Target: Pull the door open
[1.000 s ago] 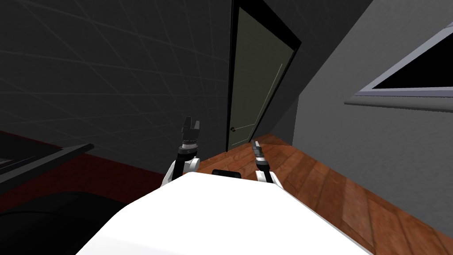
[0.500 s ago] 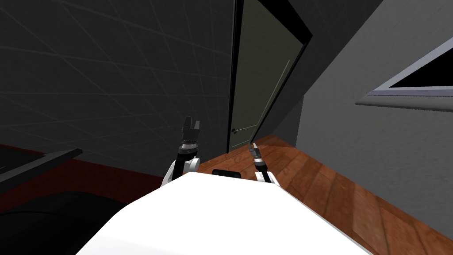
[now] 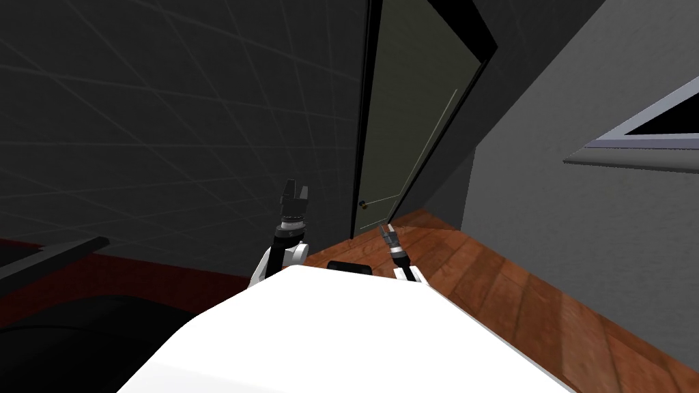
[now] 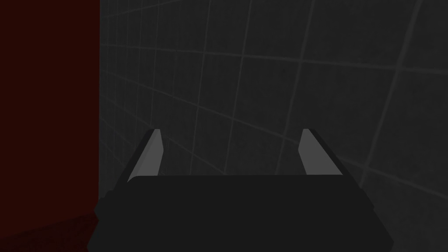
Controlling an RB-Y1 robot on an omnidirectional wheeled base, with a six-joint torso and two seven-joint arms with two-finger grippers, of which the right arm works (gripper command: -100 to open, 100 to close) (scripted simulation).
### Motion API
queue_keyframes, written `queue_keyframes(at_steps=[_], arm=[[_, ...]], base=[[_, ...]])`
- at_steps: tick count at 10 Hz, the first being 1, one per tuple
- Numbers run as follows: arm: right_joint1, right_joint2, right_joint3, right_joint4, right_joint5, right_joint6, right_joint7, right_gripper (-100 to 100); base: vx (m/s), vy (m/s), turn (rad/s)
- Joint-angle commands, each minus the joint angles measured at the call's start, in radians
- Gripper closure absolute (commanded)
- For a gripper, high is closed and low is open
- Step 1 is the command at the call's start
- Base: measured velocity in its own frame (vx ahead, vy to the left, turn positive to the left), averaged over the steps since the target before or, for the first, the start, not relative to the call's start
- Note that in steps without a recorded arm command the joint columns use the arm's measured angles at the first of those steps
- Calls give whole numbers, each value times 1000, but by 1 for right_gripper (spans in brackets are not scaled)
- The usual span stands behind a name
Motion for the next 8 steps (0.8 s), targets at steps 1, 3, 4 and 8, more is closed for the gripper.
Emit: queue_keyframes(at_steps=[1, 3, 4, 8], arm=[[-12, -9, 5, 38, 21, -10, 32, -100], [-31, -18, 9, 99, 44, -31, 71, -100], [-40, -22, 10, 124, 54, -41, 89, -100], [-66, -34, 16, 210, 86, -70, 141, -100]], base=[[93, 14, 25], [94, 18, 19], [110, 23, 15], [77, 12, 12]])
